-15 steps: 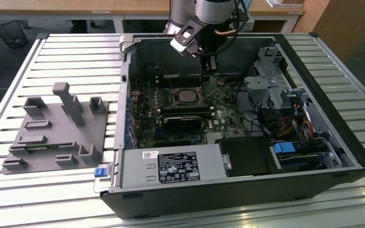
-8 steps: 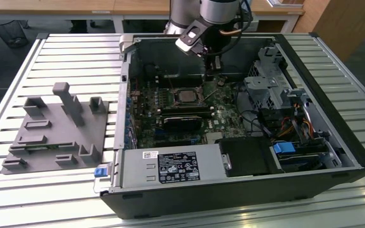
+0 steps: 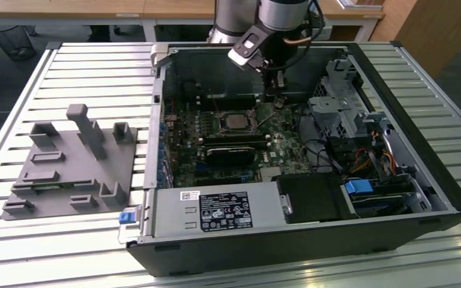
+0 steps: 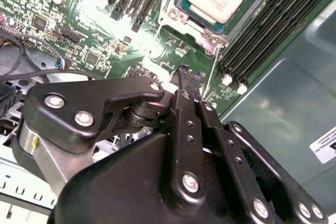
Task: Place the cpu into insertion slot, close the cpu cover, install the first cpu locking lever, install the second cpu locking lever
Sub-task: 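Close the cpu cover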
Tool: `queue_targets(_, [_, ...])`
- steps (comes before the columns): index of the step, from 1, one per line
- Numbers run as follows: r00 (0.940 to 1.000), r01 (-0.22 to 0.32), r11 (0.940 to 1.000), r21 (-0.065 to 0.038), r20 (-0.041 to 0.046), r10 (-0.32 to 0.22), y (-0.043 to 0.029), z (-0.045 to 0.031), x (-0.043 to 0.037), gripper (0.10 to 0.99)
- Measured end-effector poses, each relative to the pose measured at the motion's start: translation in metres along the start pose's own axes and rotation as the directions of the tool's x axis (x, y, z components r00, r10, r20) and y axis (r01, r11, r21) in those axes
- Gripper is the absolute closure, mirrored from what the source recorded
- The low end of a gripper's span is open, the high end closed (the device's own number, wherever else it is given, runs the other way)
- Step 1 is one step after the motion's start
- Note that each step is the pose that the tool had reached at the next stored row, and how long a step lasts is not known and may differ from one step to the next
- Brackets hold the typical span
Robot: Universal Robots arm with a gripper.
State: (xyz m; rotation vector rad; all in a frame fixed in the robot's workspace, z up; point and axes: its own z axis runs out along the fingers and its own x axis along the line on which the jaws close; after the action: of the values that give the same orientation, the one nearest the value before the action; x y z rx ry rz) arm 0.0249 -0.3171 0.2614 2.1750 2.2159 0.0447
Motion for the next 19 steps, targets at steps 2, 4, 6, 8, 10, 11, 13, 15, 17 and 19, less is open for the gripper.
queue_targets(2, [1.0,0.0,1.0,0.0,0.0,0.0,0.002,0.0007,0.0,0.965])
queue_targets(4, [1.0,0.001,1.0,0.0,0.0002,-0.001,0.004,0.0009,-0.0001,0.965])
queue_targets(6, [1.0,0.001,1.0,0.0,-0.0001,-0.001,0.0063,0.0013,-0.0001,0.965])
queue_targets(8, [1.0,0.002,1.0,0.0,-0.0002,-0.002,0.0087,0.0015,-0.0001,0.965])
queue_targets(10, [1.0,0.002,1.0,0.001,-0.0003,-0.002,0.0107,0.0017,-0.0001,0.965])
queue_targets(11, [1.0,0.002,1.0,0.001,-0.0002,-0.002,0.0116,0.0018,-0.0001,0.965])
queue_targets(13, [1.0,0.002,1.0,0.002,-0.0003,-0.002,0.0137,0.002,-0.0002,0.965])
queue_targets(15, [1.0,0.002,1.0,0.003,-0.0001,-0.002,0.0159,0.0023,-0.0002,0.965])
queue_targets(17, [1.0,0.002,1.0,0.005,-0.0002,-0.002,0.0174,0.0027,-0.0002,0.965])
queue_targets(19, [1.0,0.002,1.0,0.008,-0.0004,-0.002,0.0189,0.0032,-0.0002,0.965])
